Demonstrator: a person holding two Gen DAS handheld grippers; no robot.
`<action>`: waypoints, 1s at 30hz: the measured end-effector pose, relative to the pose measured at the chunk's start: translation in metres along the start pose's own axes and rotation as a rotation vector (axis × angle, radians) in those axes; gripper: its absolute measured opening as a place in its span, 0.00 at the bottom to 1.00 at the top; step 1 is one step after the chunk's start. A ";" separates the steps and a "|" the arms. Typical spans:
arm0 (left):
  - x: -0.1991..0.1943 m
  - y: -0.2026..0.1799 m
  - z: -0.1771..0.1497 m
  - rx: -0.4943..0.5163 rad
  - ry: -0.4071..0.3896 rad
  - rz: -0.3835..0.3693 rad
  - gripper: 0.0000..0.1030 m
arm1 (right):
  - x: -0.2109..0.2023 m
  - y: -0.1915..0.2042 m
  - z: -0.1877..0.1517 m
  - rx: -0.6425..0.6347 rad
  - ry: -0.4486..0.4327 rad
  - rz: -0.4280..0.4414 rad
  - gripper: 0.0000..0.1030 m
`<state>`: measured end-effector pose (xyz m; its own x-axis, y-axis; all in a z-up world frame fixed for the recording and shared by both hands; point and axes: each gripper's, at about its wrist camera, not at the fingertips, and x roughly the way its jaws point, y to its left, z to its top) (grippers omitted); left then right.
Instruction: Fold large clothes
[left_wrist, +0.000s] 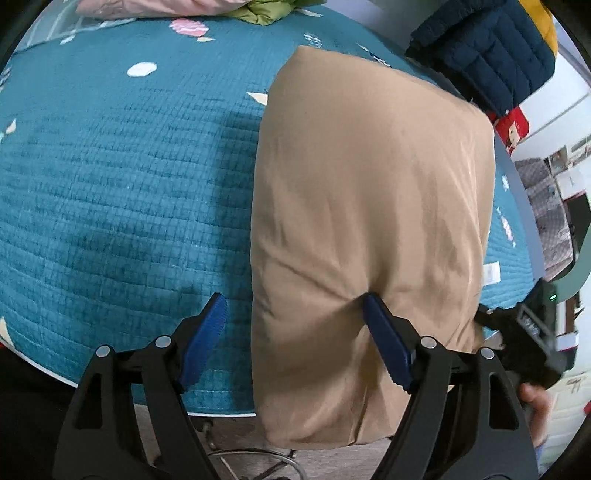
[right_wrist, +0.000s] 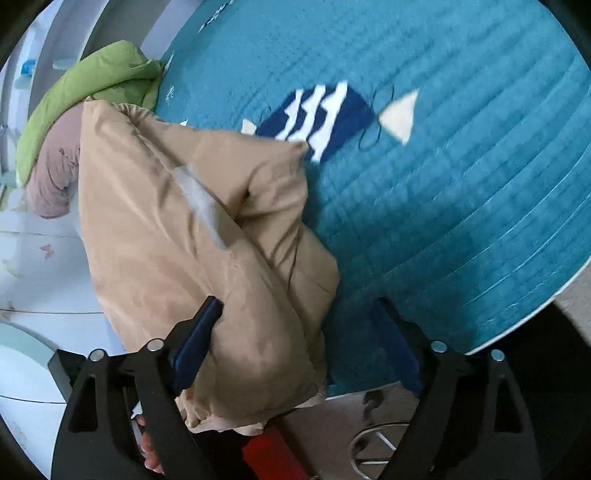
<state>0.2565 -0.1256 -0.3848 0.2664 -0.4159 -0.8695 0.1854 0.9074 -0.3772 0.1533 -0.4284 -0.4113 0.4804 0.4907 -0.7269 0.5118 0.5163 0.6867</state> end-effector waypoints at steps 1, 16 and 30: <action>-0.004 0.003 0.000 -0.007 -0.012 -0.015 0.75 | 0.000 -0.003 0.001 0.010 -0.002 0.018 0.85; 0.014 -0.010 -0.015 -0.010 0.025 -0.063 0.78 | 0.029 0.014 -0.014 0.010 0.073 0.218 0.81; 0.003 -0.003 -0.010 0.029 -0.057 -0.119 0.72 | 0.027 0.019 -0.035 -0.017 0.064 0.295 0.28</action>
<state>0.2476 -0.1287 -0.3898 0.2944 -0.5240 -0.7992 0.2463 0.8496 -0.4664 0.1508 -0.3807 -0.4179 0.5602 0.6644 -0.4948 0.3446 0.3563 0.8685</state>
